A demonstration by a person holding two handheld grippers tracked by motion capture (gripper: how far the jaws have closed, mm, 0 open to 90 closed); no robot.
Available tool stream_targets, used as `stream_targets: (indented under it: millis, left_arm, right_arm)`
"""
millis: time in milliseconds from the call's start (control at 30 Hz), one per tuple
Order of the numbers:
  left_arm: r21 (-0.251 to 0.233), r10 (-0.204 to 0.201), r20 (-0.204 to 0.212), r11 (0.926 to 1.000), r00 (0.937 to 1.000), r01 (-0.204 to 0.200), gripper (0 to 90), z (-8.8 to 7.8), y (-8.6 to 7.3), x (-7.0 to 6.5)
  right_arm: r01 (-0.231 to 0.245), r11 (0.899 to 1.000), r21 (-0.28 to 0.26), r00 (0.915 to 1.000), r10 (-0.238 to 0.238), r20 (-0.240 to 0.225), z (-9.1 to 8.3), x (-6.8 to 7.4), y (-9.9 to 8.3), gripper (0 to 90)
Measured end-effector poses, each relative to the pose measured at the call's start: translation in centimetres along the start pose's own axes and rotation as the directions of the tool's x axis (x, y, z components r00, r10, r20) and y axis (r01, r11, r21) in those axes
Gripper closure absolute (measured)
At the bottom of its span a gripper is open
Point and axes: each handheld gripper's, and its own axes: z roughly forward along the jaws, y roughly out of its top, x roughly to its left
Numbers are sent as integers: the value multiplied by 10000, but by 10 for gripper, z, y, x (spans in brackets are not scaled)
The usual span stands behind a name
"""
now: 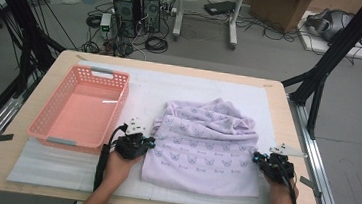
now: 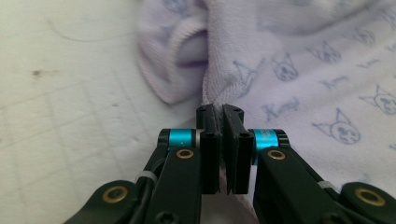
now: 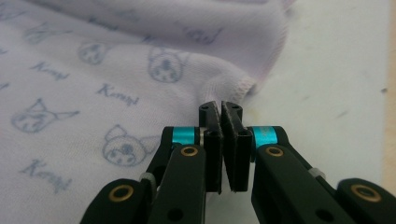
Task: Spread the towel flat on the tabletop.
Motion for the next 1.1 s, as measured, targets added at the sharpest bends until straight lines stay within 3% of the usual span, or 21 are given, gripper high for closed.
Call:
stream_targets:
  millis: [67,133,200,233,333,467,633,733,800,867,900,933,967,1000,1033,1100]
  left_arm:
    - [72,189,-309,9998,9993,-187,855,5,5,0]
    - [-98,113,-494,9999,9987,-118,842,7,7,-1]
    - [-358,-35,-557,9994,9984,15,710,1,7,-1]
    - [-503,-92,-413,9987,9991,71,604,-4,5,-1]
    - [-725,-36,-35,9974,10000,33,520,-21,-2,0]
    - [-637,-85,324,9979,9994,105,502,-34,-14,-3]
    - [-468,-183,836,9987,9963,223,489,-43,-31,-10]
    - [-305,-718,1202,9966,9901,760,450,-51,-38,-15]
    - [-235,-816,1252,9961,9888,852,450,-55,-42,-20]
    - [-51,-757,1247,9970,9893,770,462,-55,-47,-28]
    - [23,-496,1165,9988,9920,496,488,-53,-51,-33]
    - [-193,-30,780,9998,9969,46,511,-54,-54,-40]
    - [-120,545,298,9985,9981,-541,659,-54,-56,-47]
    - [-133,866,131,9962,9962,-864,800,-55,-57,-52]
    - [-150,761,-35,9970,9971,-761,876,-56,-58,-55]
    - [-99,651,-111,9978,9978,-653,881,-60,-60,-57]
  right_arm:
    - [15,9998,-204,9994,-8,339,5,1,4,873]
    - [-58,9997,-233,9979,73,648,9,3,6,863]
    - [-328,9988,-363,9977,349,584,7,3,5,810]
    - [-400,9975,-575,9974,433,581,2,5,4,775]
    - [-710,9928,-964,9973,725,128,-19,0,-1,702]
    - [-840,9922,-916,9963,820,-253,-41,-4,-15,651]
    - [-833,9949,-560,9923,777,-962,-54,0,-32,562]
    - [-757,9968,-250,9891,719,-1287,-55,9,-41,530]
    - [-362,9993,80,9906,370,-1318,-54,16,-45,531]
    - [19,9995,299,9941,14,-1086,-53,23,-48,549]
    - [122,9995,284,9959,-96,-897,-54,27,-48,568]
    - [94,9995,289,9969,-71,-785,-55,28,-49,610]
    - [-38,9994,345,9973,63,-729,-56,29,-49,672]
    - [40,9995,311,9970,-16,-777,-57,30,-50,766]
    - [13,9993,370,9958,21,-918,-59,31,-51,854]
    - [277,9985,463,9964,-239,-809,-64,35,-53,865]
